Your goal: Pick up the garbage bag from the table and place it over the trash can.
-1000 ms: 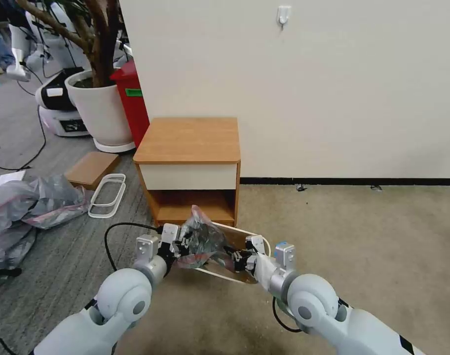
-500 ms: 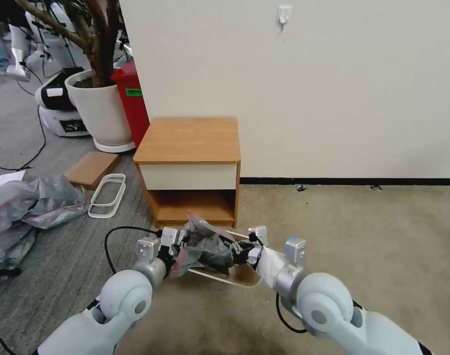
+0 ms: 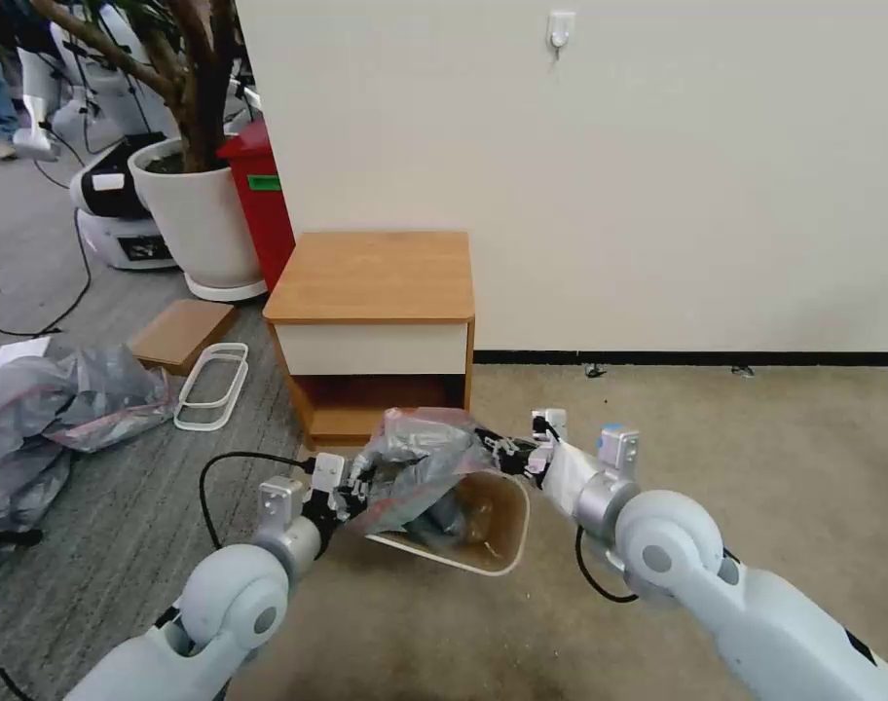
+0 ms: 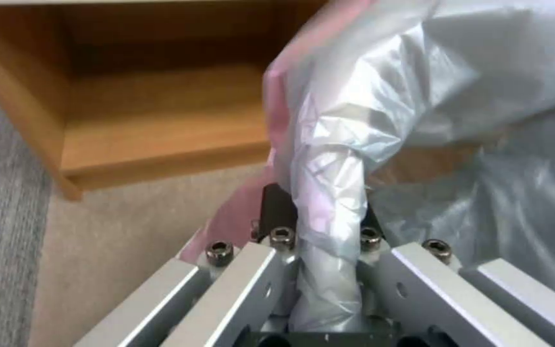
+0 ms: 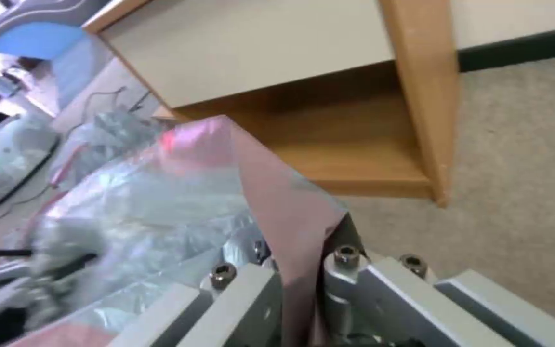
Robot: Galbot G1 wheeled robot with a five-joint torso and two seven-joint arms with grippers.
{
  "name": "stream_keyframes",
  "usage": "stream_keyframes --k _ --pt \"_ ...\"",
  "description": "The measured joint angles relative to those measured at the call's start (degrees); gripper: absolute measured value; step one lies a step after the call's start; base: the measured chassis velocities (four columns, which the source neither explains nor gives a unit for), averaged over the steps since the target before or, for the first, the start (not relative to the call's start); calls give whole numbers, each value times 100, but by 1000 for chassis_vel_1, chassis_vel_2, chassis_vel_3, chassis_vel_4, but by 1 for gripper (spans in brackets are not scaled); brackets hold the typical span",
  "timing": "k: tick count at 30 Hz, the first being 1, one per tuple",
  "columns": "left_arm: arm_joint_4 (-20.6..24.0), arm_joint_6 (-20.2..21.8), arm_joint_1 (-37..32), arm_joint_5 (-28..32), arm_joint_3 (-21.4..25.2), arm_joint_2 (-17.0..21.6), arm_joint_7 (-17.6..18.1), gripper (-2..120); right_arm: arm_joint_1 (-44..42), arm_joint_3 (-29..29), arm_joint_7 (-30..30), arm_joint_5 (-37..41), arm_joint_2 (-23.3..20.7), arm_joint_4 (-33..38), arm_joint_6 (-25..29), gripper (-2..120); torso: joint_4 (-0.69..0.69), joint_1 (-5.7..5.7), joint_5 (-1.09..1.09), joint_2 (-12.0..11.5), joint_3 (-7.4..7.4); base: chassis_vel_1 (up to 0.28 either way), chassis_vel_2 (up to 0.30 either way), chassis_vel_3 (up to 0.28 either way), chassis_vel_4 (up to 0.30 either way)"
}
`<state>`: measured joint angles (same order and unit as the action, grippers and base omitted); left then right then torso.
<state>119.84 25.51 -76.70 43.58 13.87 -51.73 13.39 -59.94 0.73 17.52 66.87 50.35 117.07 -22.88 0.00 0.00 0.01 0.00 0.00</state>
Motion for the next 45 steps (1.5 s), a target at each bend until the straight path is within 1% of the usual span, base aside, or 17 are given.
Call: stream_keyframes --k 5,12,14,15,18,19,22,28,32,39,42,45 --pt "32 -148 -87 -2 115 -10 -86 1 -186 220 -2 5 -84 34 -3 0 0 0 0 0 0 0 0 0 0" --pt "1 -216 -78 -6 197 -106 -95 1 -426 437 -18 7 -126 141 -3 0 0 0 0 0 0 0 0 0 0" --pt "-28 -259 -20 6 237 -200 -51 1 -561 541 -9 1 -118 191 -8 2 0 0 -1 0 0 0 0 0 0" --pt "-38 -278 13 15 268 -256 35 1 -607 603 18 -15 -101 198 -8 1 0 0 -2 0 0 0 0 0 0" --pt "-41 -289 41 65 283 -329 102 1 -686 674 21 -18 -52 253 -12 0 -1 1 1 0 0 0 0 0 0" --pt "-51 -293 42 90 293 -366 127 1 -731 725 31 -19 -32 277 -18 3 0 0 -2 0 0 0 0 0 0" --pt "-50 -324 33 123 304 -391 137 1 -781 769 31 -21 -15 293 -20 5 -1 0 0 0 0 0 0 0 0" --pt "-53 -370 29 194 316 -410 143 1 -857 816 34 -25 22 321 -45 5 0 0 -1 0 0 0 0 0 0" --pt "-58 -424 34 241 339 -431 107 1 -866 842 151 -26 35 308 -187 6 0 0 -1 0 0 0 0 0 0" --pt "-58 -558 40 291 409 -447 -8 1 -865 925 252 -28 -5 76 -300 5 0 0 -1 0 0 0 0 0 0" --pt "-61 -583 56 288 414 -493 -3 1 -918 926 252 -40 8 58 -300 6 0 0 -1 0 0 0 0 0 0" --pt "-82 -595 84 273 401 -574 102 1 -1012 926 252 -89 58 129 -296 6 0 0 0 0 0 0 0 0 0"
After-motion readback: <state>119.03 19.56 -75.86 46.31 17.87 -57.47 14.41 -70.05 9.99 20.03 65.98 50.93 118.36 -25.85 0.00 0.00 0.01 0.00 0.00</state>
